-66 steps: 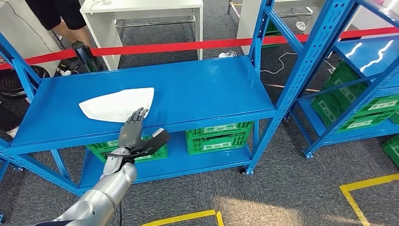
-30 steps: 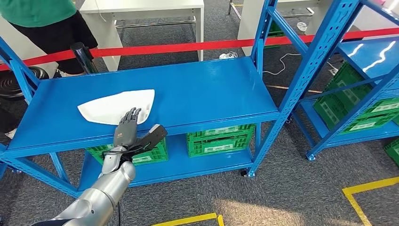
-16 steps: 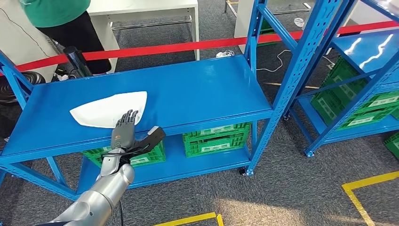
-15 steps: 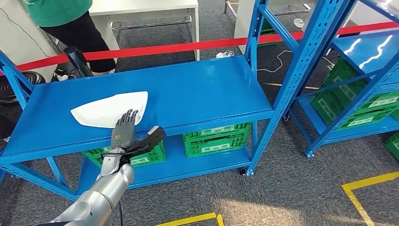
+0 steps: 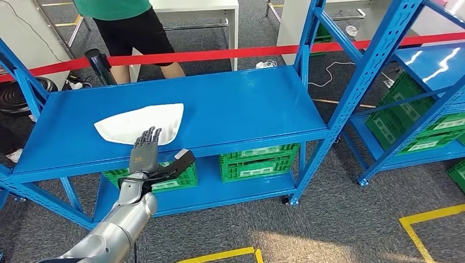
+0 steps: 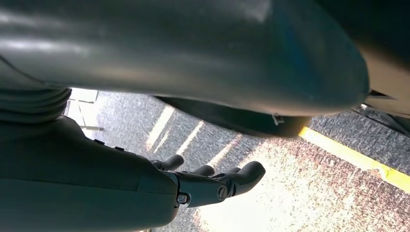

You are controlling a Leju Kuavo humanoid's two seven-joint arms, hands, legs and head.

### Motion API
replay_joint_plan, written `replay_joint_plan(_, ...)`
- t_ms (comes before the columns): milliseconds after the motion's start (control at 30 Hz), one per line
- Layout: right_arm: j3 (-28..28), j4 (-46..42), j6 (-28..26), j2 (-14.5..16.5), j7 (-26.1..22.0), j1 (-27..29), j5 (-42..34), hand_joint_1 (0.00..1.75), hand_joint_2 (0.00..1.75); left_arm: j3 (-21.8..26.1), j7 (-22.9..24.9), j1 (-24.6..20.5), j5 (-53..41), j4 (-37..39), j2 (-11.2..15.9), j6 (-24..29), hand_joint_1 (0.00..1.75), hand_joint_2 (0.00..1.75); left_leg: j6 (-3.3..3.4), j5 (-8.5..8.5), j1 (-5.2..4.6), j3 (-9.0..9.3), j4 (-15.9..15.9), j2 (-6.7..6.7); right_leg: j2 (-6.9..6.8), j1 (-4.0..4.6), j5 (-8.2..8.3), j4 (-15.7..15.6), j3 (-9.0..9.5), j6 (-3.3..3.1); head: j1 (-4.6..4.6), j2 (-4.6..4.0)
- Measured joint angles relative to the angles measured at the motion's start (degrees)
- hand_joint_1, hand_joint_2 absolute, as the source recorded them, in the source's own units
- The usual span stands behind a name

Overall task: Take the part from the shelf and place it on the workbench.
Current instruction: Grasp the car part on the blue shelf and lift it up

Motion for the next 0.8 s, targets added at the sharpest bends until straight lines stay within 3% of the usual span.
replay_joint_plan(33, 0.0, 0.0, 0.0, 0.0, 0.0, 0.0, 0.0, 0.00, 0.00, -0.1, 0.1, 0.0, -0.1, 0.0, 0.0, 0.1, 0.00, 1.75, -0.31, -0.05, -0.06, -0.08, 0.1, -0.03, 0.01, 0.11, 0.16, -1.5, 0.73, -0.19, -0.02, 0.00)
replay_joint_plan(167, 0.0, 0.0, -0.1, 0.1, 1.1, 0.0, -0.1, 0.00, 0.00, -0.9, 0.4, 0.1, -0.9, 0.0, -0.1, 0.2, 0.00, 1.75, -1.71, -0.52, 0.07, -0.36, 0.5, 0.03, 0.17, 0.08, 0.37, -2.2, 0.97, -1.35, -0.10, 0.00)
replay_joint_plan(233, 0.0, 0.0, -0.2, 0.2, 2.0, 0.0, -0.2, 0.00, 0.00, -1.0, 0.5, 0.1, -1.1, -0.1, -0.2, 0.3, 0.00, 1.75, -2.38, -3.11, 0.26, -2.32, 4.8, 0.10, 0.12, -0.19, 0.51, -2.5, 1.12, -1.88, -0.26, 0.00)
replay_joint_plan(300, 0.0, 0.0, -0.3, 0.2, 2.4, 0.0, -0.3, 0.00, 0.00, -1.1, 0.5, 0.3, -1.2, 0.0, -0.2, 0.4, 0.00, 1.75, -2.87, -6.40, 0.43, -5.73, 12.1, 0.13, 0.11, -0.23, 0.46, -2.5, 1.12, -2.06, -0.34, 0.00)
replay_joint_plan(333, 0.0, 0.0, -0.3, 0.2, 2.4, 0.1, -0.3, 0.00, 0.00, -1.2, 0.5, 0.4, -1.2, 0.1, -0.2, 0.4, 0.00, 1.75, -3.01, -7.05, 0.51, -6.97, 14.7, 0.13, 0.12, -0.23, 0.45, -2.5, 1.12, -2.07, -0.34, 0.00)
replay_joint_plan(367, 0.0, 0.0, -0.3, 0.2, 2.4, 0.1, -0.3, 0.00, 0.00, -1.3, 0.6, 0.6, -1.3, 0.1, -0.2, 0.4, 0.00, 1.75, -3.07, -6.65, 0.56, -7.35, 15.3, 0.13, 0.13, -0.24, 0.44, -2.5, 1.13, -2.06, -0.34, 0.00)
replay_joint_plan(400, 0.0, 0.0, -0.4, 0.2, 2.4, 0.1, -0.3, 0.00, 0.00, -1.3, 0.6, 0.6, -1.3, 0.1, -0.2, 0.4, 0.00, 1.75, -3.06, -5.18, 0.61, -6.56, 13.6, 0.14, 0.15, -0.25, 0.42, -2.5, 1.18, -2.03, -0.34, 0.00)
replay_joint_plan(500, 0.0, 0.0, -0.4, 0.3, 2.4, 0.1, -0.2, 0.00, 0.00, -1.5, 0.6, 0.5, -1.3, 0.1, -0.2, 0.8, 0.00, 1.75, -2.63, -0.32, 0.57, -1.15, 2.6, 0.10, 0.21, -0.17, 0.30, -2.4, 1.31, -1.50, -0.32, 0.00)
replay_joint_plan(533, 0.0, 0.0, -0.4, 0.3, 2.4, 0.1, -0.1, 0.00, 0.00, -1.5, 0.7, 0.5, -1.2, 0.1, -0.2, 1.0, 0.00, 1.75, -2.32, 0.13, 0.48, -0.11, 0.4, 0.06, 0.24, -0.10, 0.32, -2.4, 1.27, -1.16, -0.28, 0.00)
replay_joint_plan(633, 0.0, 0.0, -0.4, 0.3, 2.4, 0.1, 0.0, 0.00, 0.00, -1.5, 0.6, 0.7, -0.9, 0.1, -0.2, 1.4, 0.03, 1.75, -1.01, 0.23, 0.28, 0.24, -0.6, -0.07, 0.22, -0.10, 0.54, -2.7, 1.17, -0.02, -0.23, 0.00)
replay_joint_plan(700, 0.0, 0.0, -0.3, 0.3, 2.4, 0.0, 0.2, 0.00, 0.00, -1.5, 0.5, 0.7, -0.8, 0.1, -0.3, 1.4, 0.90, 1.75, -0.14, 0.56, 0.42, 0.42, -1.1, -0.05, 0.17, -0.19, -0.63, -1.1, 0.45, 0.57, -0.19, 0.00)
replay_joint_plan(767, 0.1, 0.0, -0.2, 0.3, 2.4, 0.0, 0.3, 0.00, 0.00, -1.5, 0.5, 0.8, -0.9, 0.1, -0.3, 1.4, 1.74, 1.75, 0.39, 0.67, 0.44, 0.51, -1.3, 0.06, 0.16, -0.19, -3.75, 4.8, -2.32, 0.88, -0.09, 0.00)
replay_joint_plan(800, 0.1, 0.0, -0.2, 0.3, 2.4, 0.1, 0.3, 0.00, 0.00, -1.5, 0.5, 1.0, -1.0, 0.2, -0.3, 1.4, 1.75, 1.75, 0.53, 0.65, 0.37, 0.47, -1.3, 0.12, 0.15, -0.18, -5.38, 8.7, -4.22, 0.98, -0.06, 0.00)
